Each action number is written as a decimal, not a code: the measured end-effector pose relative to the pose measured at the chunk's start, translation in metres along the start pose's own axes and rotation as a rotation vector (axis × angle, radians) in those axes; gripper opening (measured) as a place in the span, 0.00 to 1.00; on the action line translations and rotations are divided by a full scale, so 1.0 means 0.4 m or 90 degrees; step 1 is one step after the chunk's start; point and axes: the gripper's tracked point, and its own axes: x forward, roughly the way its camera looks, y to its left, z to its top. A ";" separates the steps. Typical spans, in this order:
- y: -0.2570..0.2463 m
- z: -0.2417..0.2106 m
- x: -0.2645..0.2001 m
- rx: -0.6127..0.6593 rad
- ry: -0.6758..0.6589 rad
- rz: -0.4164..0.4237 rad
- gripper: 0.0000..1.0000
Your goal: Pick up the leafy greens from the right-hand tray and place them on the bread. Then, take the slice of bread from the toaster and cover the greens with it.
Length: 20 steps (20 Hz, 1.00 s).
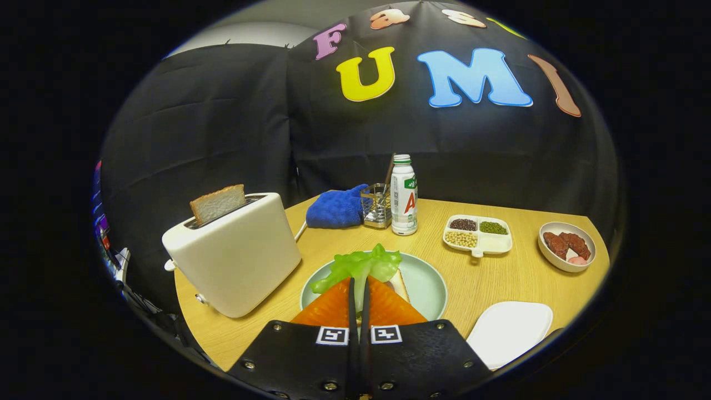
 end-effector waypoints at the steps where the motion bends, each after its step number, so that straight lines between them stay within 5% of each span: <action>1: 0.001 -0.007 0.010 0.001 0.003 0.001 0.01; 11: -0.053 -0.084 0.060 -0.020 0.065 -0.057 0.03; 17: -0.088 -0.081 0.057 -0.052 0.065 -0.100 0.26; 20: -0.116 -0.055 0.041 -0.064 0.040 -0.131 0.52</action>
